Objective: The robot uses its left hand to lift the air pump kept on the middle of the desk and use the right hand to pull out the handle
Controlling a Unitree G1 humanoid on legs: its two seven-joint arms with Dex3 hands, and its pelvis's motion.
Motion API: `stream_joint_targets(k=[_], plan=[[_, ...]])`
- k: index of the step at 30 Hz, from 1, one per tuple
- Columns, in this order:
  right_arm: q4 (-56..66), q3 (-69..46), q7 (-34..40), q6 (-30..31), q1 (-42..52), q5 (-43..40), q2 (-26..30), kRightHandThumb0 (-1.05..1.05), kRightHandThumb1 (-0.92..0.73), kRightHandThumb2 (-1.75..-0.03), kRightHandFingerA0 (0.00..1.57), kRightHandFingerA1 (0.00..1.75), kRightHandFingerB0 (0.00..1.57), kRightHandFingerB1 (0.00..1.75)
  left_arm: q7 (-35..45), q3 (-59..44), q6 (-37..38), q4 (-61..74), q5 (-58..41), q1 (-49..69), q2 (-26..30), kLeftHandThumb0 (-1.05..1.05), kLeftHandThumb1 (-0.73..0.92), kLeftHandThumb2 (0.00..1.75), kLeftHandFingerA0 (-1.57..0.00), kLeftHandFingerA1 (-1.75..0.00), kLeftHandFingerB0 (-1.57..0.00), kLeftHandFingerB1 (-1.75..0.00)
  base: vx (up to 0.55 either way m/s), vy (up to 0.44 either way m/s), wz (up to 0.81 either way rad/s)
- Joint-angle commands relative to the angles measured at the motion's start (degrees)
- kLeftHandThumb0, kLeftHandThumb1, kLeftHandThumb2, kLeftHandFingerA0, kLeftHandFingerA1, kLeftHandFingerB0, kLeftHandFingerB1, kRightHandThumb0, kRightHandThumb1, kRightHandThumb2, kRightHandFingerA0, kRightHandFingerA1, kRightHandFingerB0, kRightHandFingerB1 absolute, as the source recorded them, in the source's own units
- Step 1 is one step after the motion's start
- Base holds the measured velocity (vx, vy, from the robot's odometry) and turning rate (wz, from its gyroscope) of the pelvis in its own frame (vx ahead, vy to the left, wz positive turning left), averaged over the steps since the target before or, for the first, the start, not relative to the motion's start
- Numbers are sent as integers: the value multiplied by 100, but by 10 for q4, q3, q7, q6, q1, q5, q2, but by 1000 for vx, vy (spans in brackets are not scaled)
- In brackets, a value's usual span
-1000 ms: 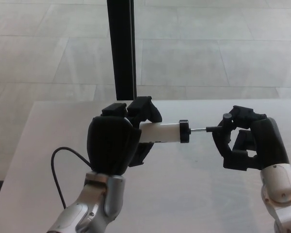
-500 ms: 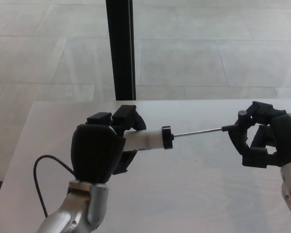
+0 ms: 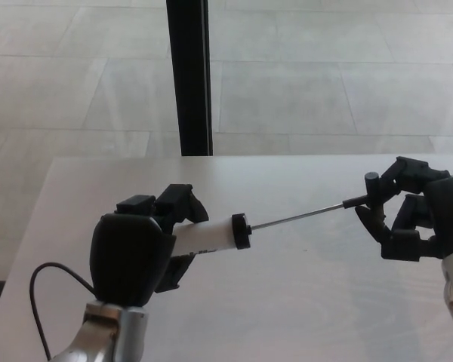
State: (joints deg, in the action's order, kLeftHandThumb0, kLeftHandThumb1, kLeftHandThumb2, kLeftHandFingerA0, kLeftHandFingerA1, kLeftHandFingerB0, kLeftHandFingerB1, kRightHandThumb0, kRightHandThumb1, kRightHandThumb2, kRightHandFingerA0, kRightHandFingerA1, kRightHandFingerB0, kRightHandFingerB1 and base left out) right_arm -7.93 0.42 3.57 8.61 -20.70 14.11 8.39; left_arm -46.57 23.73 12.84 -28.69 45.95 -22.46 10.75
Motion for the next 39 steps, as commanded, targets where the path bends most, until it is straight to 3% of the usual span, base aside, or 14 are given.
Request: stream_joint_targets(k=[1, 12, 13, 14, 15, 17, 18, 21, 23, 24, 34, 37, 38, 39], plan=[[3, -22, 12, 4, -1, -6, 12, -19, -46, -105, 91, 175, 78, 163, 5, -14, 5, -9, -3, 22, 30, -11, 48, 120, -84, -175, -74, -165, 0, 0, 0], [8, -27, 8, 6, 6, -17, 4, -16, -50, -107, 87, 169, 81, 145, -2, -13, 5, -9, 4, 26, 26, -10, 46, 122, -84, -175, -74, -164, 0, 0, 0], [20, -25, -36, 36, 6, -36, 13, -25, -69, -69, 95, 138, 61, 71, 6, -15, 5, -9, -4, 27, 22, -11, 47, 122, -84, -175, -74, -165, 0, 0, 0], [28, -20, -67, 52, 7, -46, 23, -30, -69, -60, 91, 98, 39, 43, 8, -16, 6, -9, -7, 26, 20, -11, 47, 121, -85, -175, -74, -165, 0, 0, 0], [34, -13, -106, 71, 6, -56, 38, -52, -46, -80, 22, 57, 0, 18, 8, -17, 8, -11, -7, 23, 19, -17, 47, 118, -117, -142, -101, -132, 0, 0, 0], [44, -2, -160, 97, 7, -71, 61, -52, -46, -80, 22, 57, 0, 18, 8, -17, 9, -15, -7, 20, 18, -17, 47, 118, -117, -142, -101, -132, 0, 0, 0], [36, 19, -195, 84, 9, -60, 89, -63, -59, -58, 0, 0, 0, 0, 11, -15, -3, -11, -1, 21, 16, -14, 47, 125, -84, -175, -73, -166, 0, 0, 0], [40, 25, -202, 116, 7, -58, 99, -83, -46, -73, 0, 0, 0, 0, 12, -17, -6, -8, -4, 20, 10, -12, 45, 126, -84, -175, -74, -165, 0, 0, 0], [34, 36, -211, 119, 5, -49, 113, -86, -50, -71, 0, 0, 0, 0, 8, -20, 1, -12, -9, 18, 8, -17, 47, 119, -117, -142, -101, -133, 0, 0, 0], [34, 40, -217, 120, 6, -48, 120, -89, -50, -72, 0, 0, 0, 0, 7, -20, 5, -14, -11, 17, 8, -11, 46, 125, -86, -175, -75, -165, 0, 0, 0], [23, 24, -210, 120, 11, -60, 158, -105, -61, -86, 0, 0, 0, 0, 27, -20, -5, -20, -13, 14, -3, -15, 50, 123, -89, -175, -79, -163, 0, 0, 0], [18, -7, -186, 127, 8, -73, 140, -105, -78, -64, 0, 0, 0, 0, 83, -18, -46, 0, -14, 21, -9, -17, 52, 123, -85, -175, -76, -165, 0, 0, 0], [16, -18, -181, 123, 8, -78, 137, -103, -67, -91, 0, 0, 0, 0, 117, -13, -64, 7, -11, 22, -7, -17, 50, 123, -84, -175, -75, -164, 0, 0, 0], [13, -49, -168, 122, 6, -103, 119, -97, -81, -65, 0, 0, 0, 0, 198, -8, -104, 22, -25, 28, -14, -16, 51, 119, -88, -175, -77, -160, 0, 0, 0]])
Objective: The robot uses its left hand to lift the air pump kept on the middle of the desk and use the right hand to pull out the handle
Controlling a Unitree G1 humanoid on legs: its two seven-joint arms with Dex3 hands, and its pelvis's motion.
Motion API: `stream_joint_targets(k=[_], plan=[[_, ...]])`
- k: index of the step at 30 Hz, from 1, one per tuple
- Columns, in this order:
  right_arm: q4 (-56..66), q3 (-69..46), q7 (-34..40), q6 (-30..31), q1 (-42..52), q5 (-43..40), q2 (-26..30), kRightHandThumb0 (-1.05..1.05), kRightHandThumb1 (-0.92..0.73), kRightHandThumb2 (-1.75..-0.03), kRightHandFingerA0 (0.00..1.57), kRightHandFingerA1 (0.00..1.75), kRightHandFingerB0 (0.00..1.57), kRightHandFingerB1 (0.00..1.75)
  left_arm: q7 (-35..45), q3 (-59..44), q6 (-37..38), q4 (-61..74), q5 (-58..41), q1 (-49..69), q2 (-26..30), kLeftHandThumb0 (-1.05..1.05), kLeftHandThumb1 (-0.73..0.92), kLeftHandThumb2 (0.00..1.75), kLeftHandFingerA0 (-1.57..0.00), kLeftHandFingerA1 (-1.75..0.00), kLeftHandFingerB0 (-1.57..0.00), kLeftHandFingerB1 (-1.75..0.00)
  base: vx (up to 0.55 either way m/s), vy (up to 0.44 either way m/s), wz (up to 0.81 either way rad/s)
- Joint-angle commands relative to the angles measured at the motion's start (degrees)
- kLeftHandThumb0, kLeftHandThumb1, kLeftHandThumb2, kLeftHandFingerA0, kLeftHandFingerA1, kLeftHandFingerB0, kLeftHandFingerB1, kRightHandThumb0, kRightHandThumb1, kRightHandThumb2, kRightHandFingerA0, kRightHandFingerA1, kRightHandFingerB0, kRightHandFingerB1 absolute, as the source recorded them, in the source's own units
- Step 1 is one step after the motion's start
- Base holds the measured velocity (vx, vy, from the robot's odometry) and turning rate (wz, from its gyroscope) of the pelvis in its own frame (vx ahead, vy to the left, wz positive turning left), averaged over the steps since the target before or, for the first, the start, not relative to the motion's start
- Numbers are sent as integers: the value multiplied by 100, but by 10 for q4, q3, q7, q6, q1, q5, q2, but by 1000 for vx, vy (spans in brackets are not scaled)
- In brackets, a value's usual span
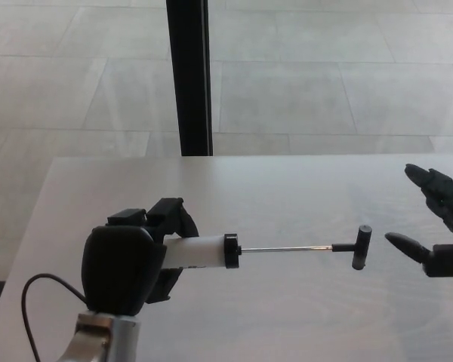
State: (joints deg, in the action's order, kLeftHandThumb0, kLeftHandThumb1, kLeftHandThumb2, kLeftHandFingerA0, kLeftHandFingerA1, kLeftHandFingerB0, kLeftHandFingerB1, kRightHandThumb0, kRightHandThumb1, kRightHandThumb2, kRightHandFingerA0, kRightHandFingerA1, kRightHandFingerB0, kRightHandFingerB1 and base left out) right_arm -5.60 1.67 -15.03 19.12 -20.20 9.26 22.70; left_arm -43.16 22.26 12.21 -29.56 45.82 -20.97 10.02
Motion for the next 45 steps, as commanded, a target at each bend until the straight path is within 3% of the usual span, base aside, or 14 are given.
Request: stream_joint_targets(k=[1, 4, 5, 6, 9, 10, 12, 13, 19, 25, 37, 41, 44, 45], plan=[[-15, -70, 29, 11, -2, -55, -29, -95, -81, -64, 0, 0, 0, 0, 213, 13, -117, 37, -29, 15, -7, -15, 56, 114, -91, -175, -78, -157, 0, 0, 0], [-24, -89, 44, 11, -9, -60, -38, -88, -79, -64, 0, 0, 0, 0, 303, 29, -180, 51, -25, 20, -19, -15, 62, 89, -89, -165, -82, -126, 0, 0, 0], [-26, -94, 53, 8, -10, -58, -41, -98, -67, -100, 0, 19, 0, 0, 347, 36, -220, 59, -25, 21, -29, -28, 71, 69, -85, -146, -68, -77, 0, 0, 0], [-26, -95, 57, 7, -10, -56, -42, -97, -68, -100, 0, 19, 0, 0, 374, 40, -243, 65, -23, 21, -35, -32, 64, 67, -76, -135, -51, -62, 0, 0, 0], [-29, -104, 61, 6, -13, -61, -49, -96, -66, -97, 0, 17, 0, 0, 437, 46, -294, 80, -23, 16, -41, -43, 64, 61, -49, -103, -33, -48, 0, 0, 0], [-28, -105, 64, 7, -13, -61, -51, -96, -66, -97, 0, 16, 0, 0, 466, 52, -306, 86, -18, 13, -38, -62, 47, 88, -24, -66, -4, -45, 0, 0, 0], [-27, -107, 68, 7, -13, -60, -56, -96, -65, -97, 0, 17, 0, 0, 518, 63, -325, 95, -12, 5, -31, -64, 64, 61, -14, -63, -6, -28, 0, 0, 0], [-27, -107, 71, 4, -14, -59, -58, -96, -65, -96, 0, 15, 0, 0, 552, 69, -333, 99, -12, -2, -25, -66, 48, 88, -4, -58, -1, -25, 0, 0, 0], [-29, -106, 79, -1, -17, -53, -62, -99, -66, -95, 0, 12, 10, 0, 659, 87, -350, 103, -7, -31, 5, -93, 56, 91, 0, -15, 0, 0, 0, 0, 0], [-32, -111, 85, 1, -23, -57, -66, -93, -63, -94, 0, 13, 0, 5, 712, 94, -347, 100, -9, -52, 25, -83, 55, 78, 0, 0, 0, -3, 0, 0, 0], [-32, -121, 91, -8, -17, -59, -74, -88, -60, -95, 0, 17, 4, 11, 647, 70, -292, 130, -13, -17, 51, -97, 61, 96, 0, -15, 0, 0, 0, 0, 0], [-27, -138, 67, -9, -10, -63, -47, -79, -57, -81, 0, 0, 3, 12, 539, -77, -169, 170, -181, 32, 83, -89, 67, 100, 0, -20, 0, -6, 0, 0, 0], [-40, -175, 53, -12, 3, -66, -4, -81, -65, -79, 0, 0, 1, 19, 588, -258, -166, 197, -393, 30, 94, -75, 60, 100, 0, -25, -2, -20, 0, 0, 0], [-38, -185, 52, -13, 11, -70, -2, -105, -66, -96, 0, 4, 20, 2, 596, -271, -180, 206, -396, 31, 102, -80, 64, 103, 0, -21, -1, -16, 0, 0, 0]])
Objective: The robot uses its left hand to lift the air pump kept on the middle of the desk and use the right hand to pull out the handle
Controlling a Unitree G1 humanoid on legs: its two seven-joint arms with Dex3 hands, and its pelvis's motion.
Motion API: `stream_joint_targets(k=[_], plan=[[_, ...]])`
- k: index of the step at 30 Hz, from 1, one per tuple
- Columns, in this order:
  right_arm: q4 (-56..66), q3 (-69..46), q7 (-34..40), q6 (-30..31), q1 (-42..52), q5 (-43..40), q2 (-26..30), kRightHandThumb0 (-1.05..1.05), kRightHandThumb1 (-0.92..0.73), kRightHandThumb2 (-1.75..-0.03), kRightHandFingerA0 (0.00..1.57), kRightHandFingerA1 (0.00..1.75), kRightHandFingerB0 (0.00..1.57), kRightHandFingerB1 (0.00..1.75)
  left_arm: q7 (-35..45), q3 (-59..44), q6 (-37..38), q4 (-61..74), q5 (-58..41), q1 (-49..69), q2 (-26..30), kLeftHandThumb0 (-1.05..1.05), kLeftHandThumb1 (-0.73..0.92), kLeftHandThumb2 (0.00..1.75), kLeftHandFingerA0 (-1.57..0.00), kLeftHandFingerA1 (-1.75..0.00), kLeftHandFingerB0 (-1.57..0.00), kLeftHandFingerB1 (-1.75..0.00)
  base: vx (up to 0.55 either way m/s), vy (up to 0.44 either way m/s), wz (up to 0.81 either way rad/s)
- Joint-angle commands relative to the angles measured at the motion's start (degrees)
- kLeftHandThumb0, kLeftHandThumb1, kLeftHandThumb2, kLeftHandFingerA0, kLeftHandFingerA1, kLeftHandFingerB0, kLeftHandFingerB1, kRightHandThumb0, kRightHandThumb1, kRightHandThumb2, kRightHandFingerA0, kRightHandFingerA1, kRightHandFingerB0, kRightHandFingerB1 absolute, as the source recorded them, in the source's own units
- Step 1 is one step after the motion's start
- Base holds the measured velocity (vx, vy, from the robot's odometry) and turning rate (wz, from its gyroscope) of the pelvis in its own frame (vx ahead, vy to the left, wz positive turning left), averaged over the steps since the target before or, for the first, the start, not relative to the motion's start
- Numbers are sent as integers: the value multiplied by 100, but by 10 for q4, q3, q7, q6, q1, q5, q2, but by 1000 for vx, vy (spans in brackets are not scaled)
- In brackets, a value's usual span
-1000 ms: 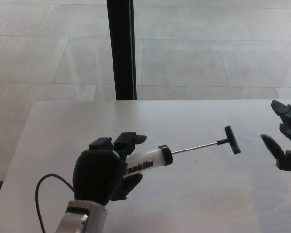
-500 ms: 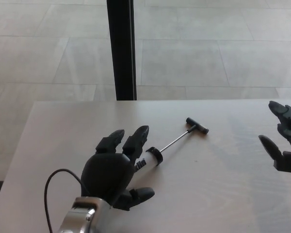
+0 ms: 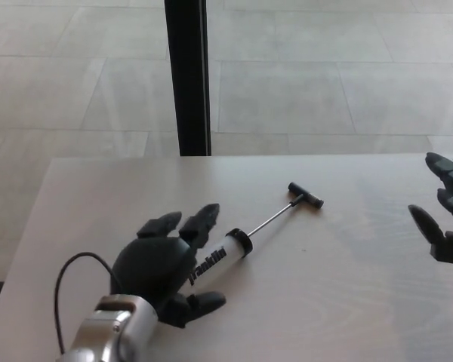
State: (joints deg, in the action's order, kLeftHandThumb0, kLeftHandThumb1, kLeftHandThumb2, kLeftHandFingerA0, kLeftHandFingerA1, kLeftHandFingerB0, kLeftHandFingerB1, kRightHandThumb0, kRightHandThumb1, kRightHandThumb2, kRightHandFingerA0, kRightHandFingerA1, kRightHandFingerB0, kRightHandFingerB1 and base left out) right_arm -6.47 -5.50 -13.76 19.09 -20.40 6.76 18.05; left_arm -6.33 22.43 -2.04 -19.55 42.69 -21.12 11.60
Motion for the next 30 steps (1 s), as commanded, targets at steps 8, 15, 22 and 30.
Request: stream_joint_targets(k=[8, 15, 22, 30], plan=[[-149, -254, 20, -109, 85, -57, 195, -91, -61, -99, 0, 20, 11, 7, 288, -605, -53, 95, -501, 114, 237, -79, 66, 100, 0, -26, -6, -26, 0, 0, 0], [-309, -391, 51, -163, 134, -101, 298, -90, -59, -97, 0, 24, 6, 12, 326, -854, -179, 20, -557, 248, 276, -83, 69, 102, 0, -25, -9, -15, 0, 0, 0], [-423, -506, 111, -185, 220, -142, 357, -92, -60, -97, 0, 24, 2, 19, 281, -929, -67, -227, -614, 366, 258, -79, 59, 96, 0, -36, -4, -28, 0, 0, 0], [-486, -520, 162, -208, 278, -159, 325, -89, -60, -85, 0, 15, 7, 28, 251, -904, 7, -401, -598, 421, 217, -77, 59, 96, -3, -45, -7, -41, 0, 0, 0]])
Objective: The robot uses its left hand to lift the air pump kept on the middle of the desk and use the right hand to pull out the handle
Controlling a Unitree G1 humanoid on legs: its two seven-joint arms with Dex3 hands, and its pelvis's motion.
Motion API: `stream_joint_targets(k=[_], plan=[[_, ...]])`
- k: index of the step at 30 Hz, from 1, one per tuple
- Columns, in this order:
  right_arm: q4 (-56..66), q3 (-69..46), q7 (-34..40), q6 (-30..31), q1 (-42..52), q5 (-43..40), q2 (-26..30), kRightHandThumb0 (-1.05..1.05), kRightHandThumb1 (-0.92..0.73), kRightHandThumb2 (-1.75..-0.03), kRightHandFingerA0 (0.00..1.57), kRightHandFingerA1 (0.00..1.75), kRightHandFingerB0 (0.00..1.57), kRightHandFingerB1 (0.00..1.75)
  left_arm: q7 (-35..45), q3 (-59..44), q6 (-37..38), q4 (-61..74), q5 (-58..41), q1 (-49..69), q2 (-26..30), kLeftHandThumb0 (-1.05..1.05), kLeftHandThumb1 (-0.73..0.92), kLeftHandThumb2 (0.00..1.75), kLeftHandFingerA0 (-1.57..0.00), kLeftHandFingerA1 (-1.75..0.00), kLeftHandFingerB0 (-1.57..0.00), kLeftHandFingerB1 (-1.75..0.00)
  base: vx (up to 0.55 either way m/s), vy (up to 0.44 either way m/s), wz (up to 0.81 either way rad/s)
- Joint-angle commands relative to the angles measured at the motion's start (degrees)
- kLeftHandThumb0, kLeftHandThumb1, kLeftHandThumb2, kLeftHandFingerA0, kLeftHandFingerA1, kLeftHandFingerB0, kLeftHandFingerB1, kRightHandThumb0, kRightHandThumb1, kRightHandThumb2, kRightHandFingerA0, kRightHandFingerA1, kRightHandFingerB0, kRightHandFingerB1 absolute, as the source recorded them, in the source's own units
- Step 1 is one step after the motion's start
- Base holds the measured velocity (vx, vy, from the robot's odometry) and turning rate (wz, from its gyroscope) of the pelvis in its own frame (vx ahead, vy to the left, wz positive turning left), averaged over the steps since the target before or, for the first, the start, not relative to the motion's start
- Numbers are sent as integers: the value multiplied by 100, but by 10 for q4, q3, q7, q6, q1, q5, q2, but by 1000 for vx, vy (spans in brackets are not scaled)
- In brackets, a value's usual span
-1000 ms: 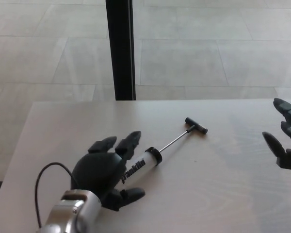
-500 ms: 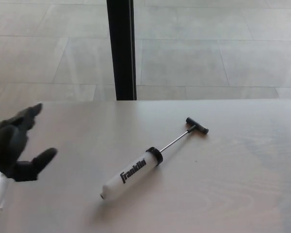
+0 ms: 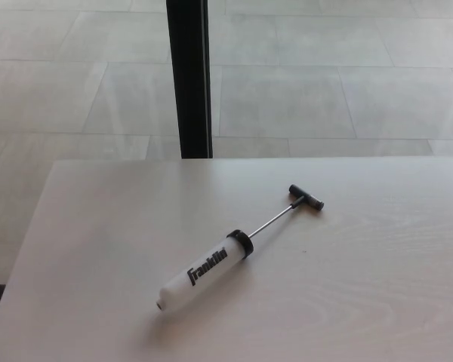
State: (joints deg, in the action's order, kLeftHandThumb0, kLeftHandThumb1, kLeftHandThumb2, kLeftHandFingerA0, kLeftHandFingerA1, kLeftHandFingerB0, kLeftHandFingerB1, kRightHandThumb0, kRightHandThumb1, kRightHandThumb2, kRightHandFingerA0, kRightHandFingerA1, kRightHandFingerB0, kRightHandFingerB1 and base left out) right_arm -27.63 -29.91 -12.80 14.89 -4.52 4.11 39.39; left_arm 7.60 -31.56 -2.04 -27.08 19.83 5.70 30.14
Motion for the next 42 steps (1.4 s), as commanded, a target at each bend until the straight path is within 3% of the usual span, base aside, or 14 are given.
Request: stream_joint_targets(k=[1, 3, 6, 7, 8, 20, 23, 25, 28, 29, 32, 36, 38, 42], plan=[[-272, -284, 149, -170, 120, -142, 97, -82, -72, -74, 0, 7, 8, 29, 106, -358, 1, -340, -362, 151, 26, -39, 45, 104, -4, -54, 0, -49, 0, 0, 0], [-282, -287, 150, -180, 115, -150, 83, -97, -64, -101, 0, 19, 10, 29, 97, -347, 9, -358, -348, 151, 17, -76, 74, 62, -13, -49, -22, -33, 0, 0, 0], [-308, -273, 161, -182, 110, -141, 74, -93, -63, -104, 0, 22, 9, 29, 72, -363, 10, -381, -358, 139, 2, -67, 71, 60, -16, -50, -24, -31, 0, 0, 0], [-308, -268, 161, -184, 107, -137, 69, -87, -78, -68, 0, 13, 6, 31, 69, -370, 2, -383, -363, 136, -1, -66, 57, 88, -10, -53, -14, -44, 0, 0, 0], [-299, -267, 158, -169, 98, -140, 55, -93, -63, -105, 0, 21, 7, 27, 58, -347, 4, -380, -336, 142, -10, -60, 81, 64, -16, -46, -22, -35, 0, 0, 0], [-331, -209, 52, -190, 69, -131, -54, -79, -67, -103, 0, 20, 1, 17, 40, -281, 32, -403, -260, 162, -37, -57, 63, 92, -53, -60, -32, -51, 0, 0, 0], [-347, -202, 47, -212, 65, -135, -55, -78, -57, -97, 3, 38, 2, 26, 13, -285, 58, -406, -272, 148, -46, -50, 75, 63, -75, -55, -49, -43, 0, 0, 0], [-347, -200, 47, -229, 84, -136, -63, -76, -71, -63, 17, 51, 11, 27, 23, -295, 64, -408, -289, 149, -46, -52, 76, 63, -74, -59, -50, -44, 0, 0, 0], [-335, -188, 32, -255, 95, -136, -72, -81, -70, -63, 17, 47, 10, 27, 31, -282, 54, -408, -289, 144, -41, -52, 77, 63, -70, -54, -46, -43, 0, 0, 0], [-337, -184, 28, -260, 92, -137, -73, -40, -36, -99, 1, 51, 0, 51, 42, -280, 48, -408, -292, 144, -39, -53, 77, 63, -66, -53, -43, -42, 0, 0, 0], [-339, -177, 21, -270, 99, -139, -72, -79, -72, -63, 20, 47, 11, 26, 67, -263, 33, -408, -295, 153, -36, -56, 77, 63, -62, -54, -39, -41, 0, 0, 0], [-341, -159, 33, -294, 111, -130, -74, -86, -61, -96, 24, 57, 8, 38, 80, -241, 28, -410, -293, 159, -27, -60, 62, 92, -56, -65, -33, -53, 0, 0, 0], [-345, -160, 20, -301, 114, -144, -74, -76, -73, -63, 22, 48, 12, 26, 82, -221, 36, -405, -288, 171, -28, -62, 69, 67, -62, -57, -37, -43, 0, 0, 0], [-350, -147, 22, -308, 120, -141, -71, -79, -59, -96, 19, 54, 5, 35, 80, -211, 35, -404, -300, 174, -27, -58, 77, 61, -65, -55, -42, -41, 0, 0, 0]])
